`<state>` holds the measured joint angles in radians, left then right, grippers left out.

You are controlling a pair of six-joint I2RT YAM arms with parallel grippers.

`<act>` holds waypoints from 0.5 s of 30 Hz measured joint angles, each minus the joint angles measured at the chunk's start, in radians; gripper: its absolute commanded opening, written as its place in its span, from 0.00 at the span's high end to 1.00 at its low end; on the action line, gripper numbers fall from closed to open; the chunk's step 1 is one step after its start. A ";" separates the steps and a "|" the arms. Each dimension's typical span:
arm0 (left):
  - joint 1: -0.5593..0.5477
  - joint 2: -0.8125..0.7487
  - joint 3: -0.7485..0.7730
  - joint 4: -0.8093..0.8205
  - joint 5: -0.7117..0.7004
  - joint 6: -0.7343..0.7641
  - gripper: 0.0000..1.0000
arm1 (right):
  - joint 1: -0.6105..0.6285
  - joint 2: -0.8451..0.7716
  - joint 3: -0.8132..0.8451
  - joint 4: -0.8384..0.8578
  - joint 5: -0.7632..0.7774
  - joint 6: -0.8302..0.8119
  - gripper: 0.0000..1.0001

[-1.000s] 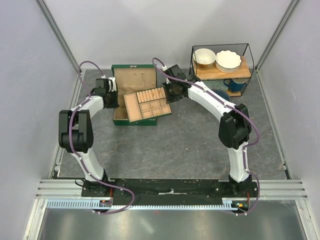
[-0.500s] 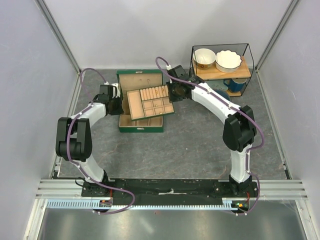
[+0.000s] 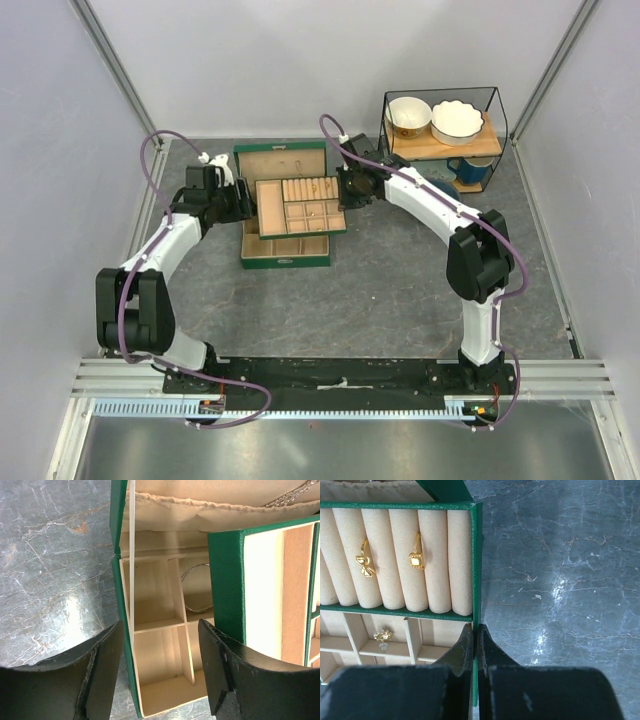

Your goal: Organize the mixed jewelry

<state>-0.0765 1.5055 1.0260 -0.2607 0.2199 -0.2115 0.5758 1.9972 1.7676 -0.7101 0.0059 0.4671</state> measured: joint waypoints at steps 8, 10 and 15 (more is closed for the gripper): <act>0.000 -0.068 -0.067 0.021 -0.029 0.004 0.32 | 0.000 0.018 -0.004 0.013 -0.035 0.046 1.00; 0.003 -0.088 -0.077 0.032 -0.045 0.005 0.32 | 0.005 0.029 -0.005 0.013 -0.036 0.053 1.00; 0.044 -0.128 -0.086 0.061 -0.064 0.005 0.32 | 0.023 0.048 -0.014 0.014 -0.035 0.061 1.00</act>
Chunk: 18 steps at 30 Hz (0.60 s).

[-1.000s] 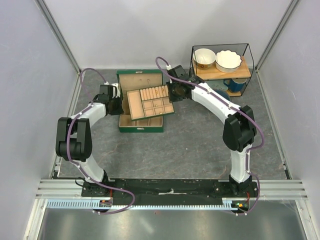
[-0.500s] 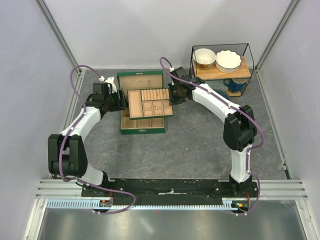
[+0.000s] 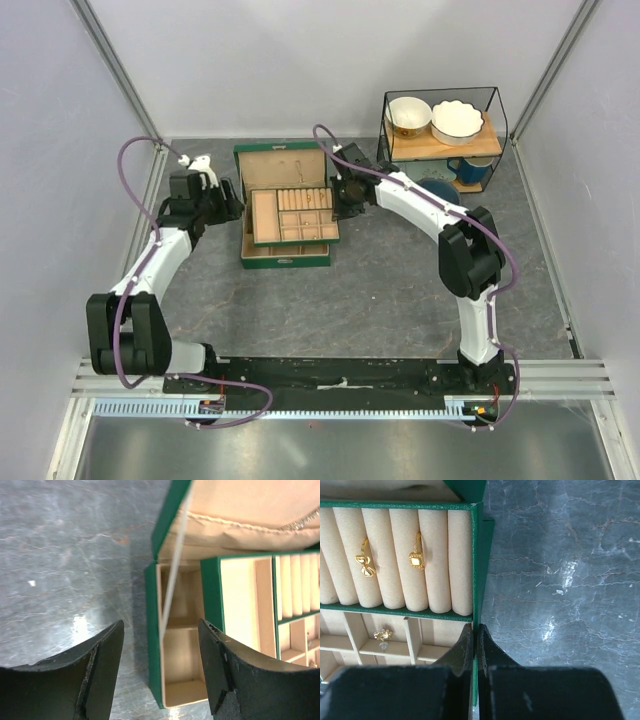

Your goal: Organize the mixed jewelry

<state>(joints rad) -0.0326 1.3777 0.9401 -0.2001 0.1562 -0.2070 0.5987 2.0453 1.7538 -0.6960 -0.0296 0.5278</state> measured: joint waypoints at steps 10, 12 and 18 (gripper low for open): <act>0.068 -0.064 -0.028 -0.006 0.061 0.006 0.43 | 0.039 0.032 -0.004 0.007 0.013 0.000 1.00; 0.064 -0.063 -0.025 -0.038 0.088 0.005 0.43 | 0.044 0.034 -0.003 0.007 0.019 0.000 1.00; 0.009 -0.063 -0.021 -0.098 0.123 0.005 0.44 | 0.058 0.041 0.011 0.006 0.035 0.000 1.00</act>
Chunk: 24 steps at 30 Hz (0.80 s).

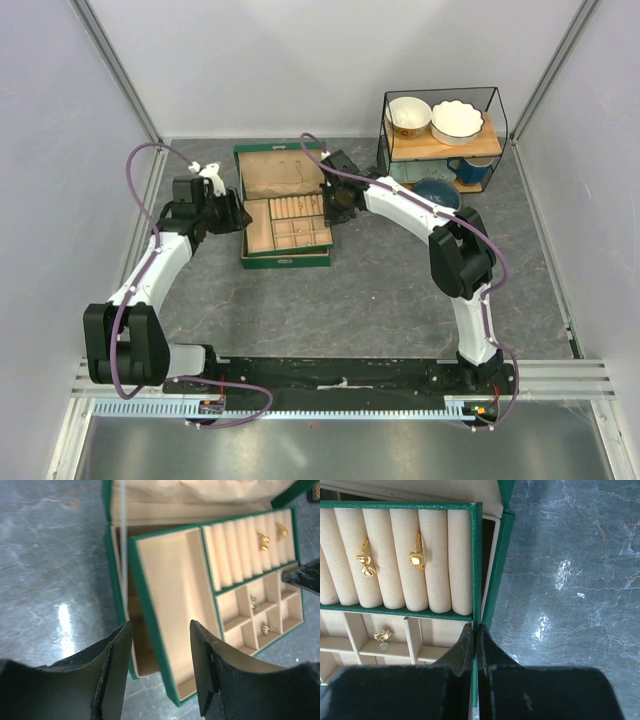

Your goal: Organize the mixed jewelry

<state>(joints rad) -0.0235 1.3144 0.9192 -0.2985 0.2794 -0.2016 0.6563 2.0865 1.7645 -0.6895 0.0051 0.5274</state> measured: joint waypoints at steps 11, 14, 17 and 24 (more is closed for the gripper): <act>-0.069 0.018 0.008 -0.037 -0.015 -0.001 0.44 | 0.012 0.009 0.020 0.000 0.023 -0.004 1.00; -0.069 0.018 0.008 -0.040 -0.019 -0.001 0.44 | 0.012 0.009 0.020 0.000 0.024 -0.004 1.00; -0.069 0.017 0.008 -0.040 -0.028 -0.001 0.46 | 0.012 0.009 0.020 0.000 0.023 -0.004 1.00; -0.069 0.018 0.008 -0.040 -0.046 0.000 0.53 | 0.012 0.009 0.020 0.000 0.023 -0.004 1.00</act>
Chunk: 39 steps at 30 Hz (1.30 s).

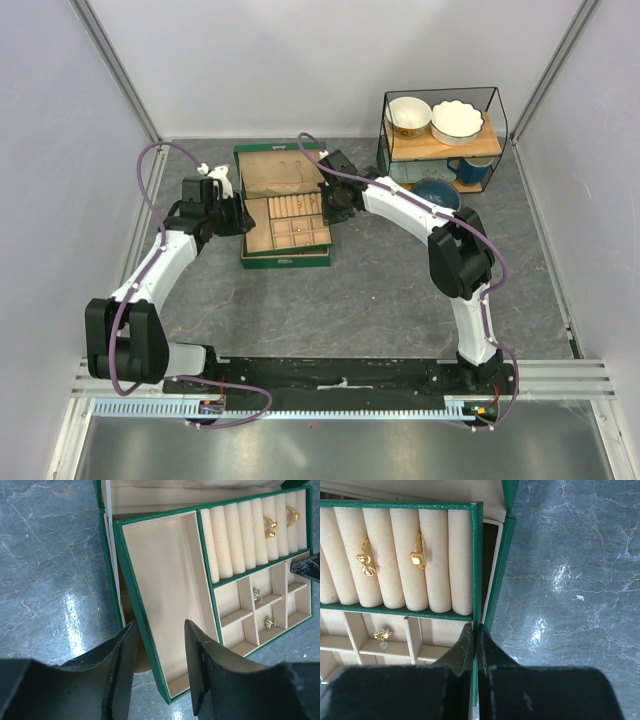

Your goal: Organize the mixed jewelry

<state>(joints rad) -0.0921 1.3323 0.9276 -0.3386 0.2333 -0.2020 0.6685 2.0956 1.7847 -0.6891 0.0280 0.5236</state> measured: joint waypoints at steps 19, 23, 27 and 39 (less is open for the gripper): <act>-0.020 0.065 0.000 0.005 -0.076 0.013 0.84 | 0.000 -0.031 -0.003 0.001 -0.004 0.000 1.00; -0.028 0.069 0.000 0.014 -0.100 0.018 0.98 | -0.001 -0.040 -0.019 0.000 -0.015 0.005 1.00; -0.028 0.083 0.002 0.018 -0.111 0.018 0.98 | 0.003 -0.056 -0.033 0.003 -0.021 0.012 0.90; -0.030 0.182 0.097 -0.043 -0.113 0.073 0.98 | -0.002 -0.130 -0.068 0.065 -0.081 0.011 0.57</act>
<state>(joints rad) -0.1219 1.5146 1.0241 -0.3817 0.1207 -0.1287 0.6666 1.9656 1.7168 -0.6239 -0.0532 0.5346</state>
